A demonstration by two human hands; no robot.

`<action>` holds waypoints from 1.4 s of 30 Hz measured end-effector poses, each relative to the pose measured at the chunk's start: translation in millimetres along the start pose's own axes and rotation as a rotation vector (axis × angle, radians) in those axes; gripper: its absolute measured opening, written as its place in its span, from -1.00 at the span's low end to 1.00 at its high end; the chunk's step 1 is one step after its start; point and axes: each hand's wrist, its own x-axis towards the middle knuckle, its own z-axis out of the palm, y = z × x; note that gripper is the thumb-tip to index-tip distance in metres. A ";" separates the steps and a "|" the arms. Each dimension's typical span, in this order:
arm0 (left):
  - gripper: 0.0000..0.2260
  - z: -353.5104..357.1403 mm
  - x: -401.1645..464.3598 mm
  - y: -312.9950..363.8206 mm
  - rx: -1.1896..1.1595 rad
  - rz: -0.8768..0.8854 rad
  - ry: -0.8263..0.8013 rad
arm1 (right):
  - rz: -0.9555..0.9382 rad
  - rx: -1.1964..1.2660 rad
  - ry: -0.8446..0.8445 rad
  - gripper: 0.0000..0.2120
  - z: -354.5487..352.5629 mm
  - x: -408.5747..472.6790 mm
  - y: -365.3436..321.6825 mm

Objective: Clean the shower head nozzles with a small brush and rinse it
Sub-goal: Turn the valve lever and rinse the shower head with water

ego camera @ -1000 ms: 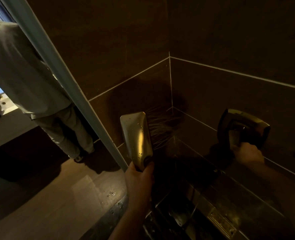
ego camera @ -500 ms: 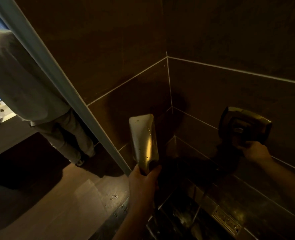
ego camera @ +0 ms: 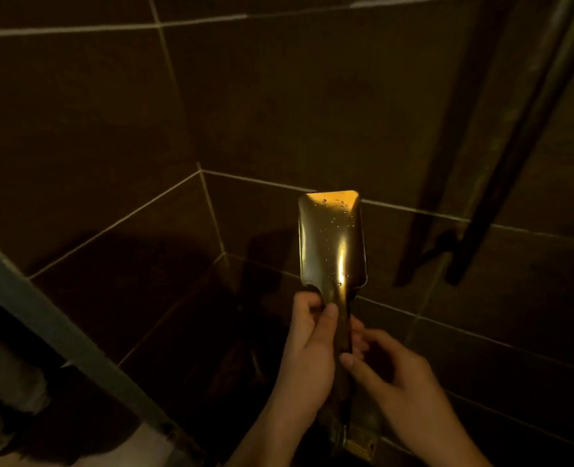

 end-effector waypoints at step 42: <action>-0.26 242.3 113.3 275.9 1.303 1.490 0.017 | -0.442 -0.062 0.574 -0.73 -337.9 24.7 -377.2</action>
